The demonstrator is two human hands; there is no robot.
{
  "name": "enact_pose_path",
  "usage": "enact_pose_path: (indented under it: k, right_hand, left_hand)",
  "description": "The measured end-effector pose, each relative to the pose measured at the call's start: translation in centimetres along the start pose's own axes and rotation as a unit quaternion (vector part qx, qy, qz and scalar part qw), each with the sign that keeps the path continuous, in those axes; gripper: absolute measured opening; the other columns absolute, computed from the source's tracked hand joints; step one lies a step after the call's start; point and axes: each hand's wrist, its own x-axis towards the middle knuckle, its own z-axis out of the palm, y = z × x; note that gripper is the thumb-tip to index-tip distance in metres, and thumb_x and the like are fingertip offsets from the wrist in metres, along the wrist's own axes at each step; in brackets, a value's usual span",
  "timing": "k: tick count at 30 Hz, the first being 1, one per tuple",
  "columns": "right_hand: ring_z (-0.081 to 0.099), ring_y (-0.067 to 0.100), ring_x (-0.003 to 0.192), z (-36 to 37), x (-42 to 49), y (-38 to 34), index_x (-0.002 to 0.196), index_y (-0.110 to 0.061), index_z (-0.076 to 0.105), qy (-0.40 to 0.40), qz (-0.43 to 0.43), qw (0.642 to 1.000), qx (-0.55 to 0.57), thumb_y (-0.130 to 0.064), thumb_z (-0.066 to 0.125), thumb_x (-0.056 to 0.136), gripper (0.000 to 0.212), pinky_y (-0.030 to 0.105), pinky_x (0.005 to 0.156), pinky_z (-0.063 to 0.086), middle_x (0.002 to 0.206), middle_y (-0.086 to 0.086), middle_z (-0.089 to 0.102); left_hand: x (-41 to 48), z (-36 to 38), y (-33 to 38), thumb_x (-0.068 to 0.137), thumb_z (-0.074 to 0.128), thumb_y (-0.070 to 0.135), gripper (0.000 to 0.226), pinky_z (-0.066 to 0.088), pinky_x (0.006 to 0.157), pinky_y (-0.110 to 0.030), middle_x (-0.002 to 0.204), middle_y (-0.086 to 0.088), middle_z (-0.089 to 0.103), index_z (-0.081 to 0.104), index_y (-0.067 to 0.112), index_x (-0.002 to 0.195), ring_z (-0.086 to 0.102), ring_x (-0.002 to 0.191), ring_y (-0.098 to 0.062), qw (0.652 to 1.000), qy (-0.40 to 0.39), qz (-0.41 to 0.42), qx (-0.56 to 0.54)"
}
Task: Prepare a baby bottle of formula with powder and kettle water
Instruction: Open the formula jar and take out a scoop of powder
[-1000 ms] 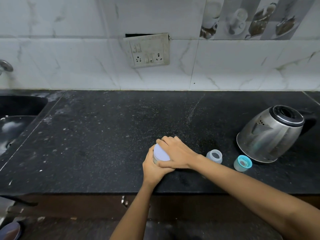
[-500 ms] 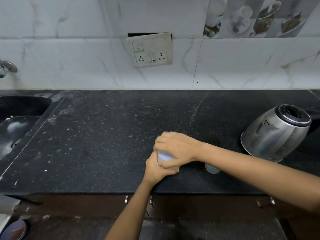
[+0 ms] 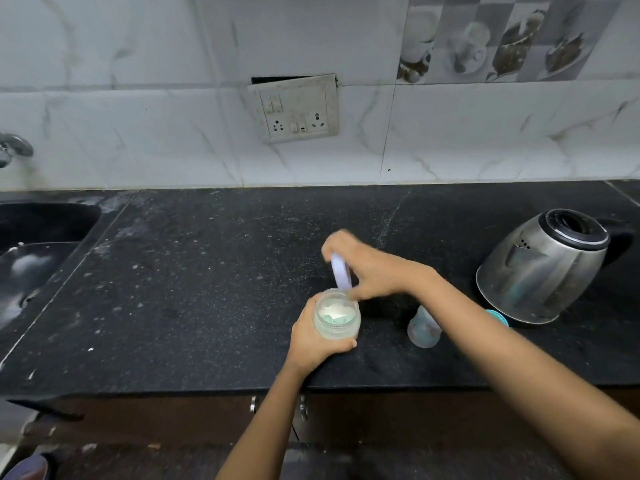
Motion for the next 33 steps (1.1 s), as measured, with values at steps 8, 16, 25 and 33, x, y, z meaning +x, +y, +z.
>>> enact_pose_path:
  k: [8,16,25,33]
  right_hand:
    - [0.04,0.023,0.109,6.8,-0.2,4.5,0.105,-0.012,0.036,0.305,0.36,0.87,0.145,-0.018,0.085,0.06,0.067,0.024,0.083,0.039,0.109,0.003,0.034]
    - [0.028,0.028,0.123,9.5,-1.1,6.0,0.113,-0.011,0.038,0.135,0.441,0.873,0.157,-0.031,0.083,0.066,0.068,0.036,0.095,0.039,0.117,0.005,0.041]
    - [0.051,0.014,0.104,3.3,-3.1,-1.3,0.085,-0.017,0.073,0.154,0.217,0.964,0.018,-0.016,0.065,0.081,0.01,0.026,0.088,0.042,0.11,-0.002,0.055]
    - [0.057,0.025,0.106,6.1,-1.3,-2.5,0.122,-0.007,0.055,-0.111,0.305,0.915,-0.241,-0.012,0.06,0.087,0.036,0.03,0.068,0.04,0.133,0.008,0.037]
  left_hand:
    - [-0.7,0.3,0.1,0.039,0.096,0.045,0.113,0.042,0.104,-0.041,0.136,0.011,0.05,0.037,0.034,0.135,0.048,0.126,-0.009,0.999,0.019,0.022,-0.033]
    - [-1.1,0.0,0.6,0.061,0.089,0.026,0.079,0.044,0.102,-0.04,0.13,0.011,0.057,0.052,0.029,0.13,0.052,0.122,-0.011,0.997,0.041,0.052,-0.044]
    - [-1.3,0.5,0.4,0.062,0.09,0.027,0.081,0.045,0.102,-0.038,0.134,0.011,0.055,0.051,0.03,0.133,0.051,0.123,-0.009,0.996,0.051,0.062,-0.04]
    - [-1.7,1.0,1.0,0.058,0.09,0.033,0.082,0.04,0.104,-0.046,0.132,0.021,0.054,0.049,0.046,0.129,0.051,0.124,-0.012,0.994,0.053,0.091,-0.016]
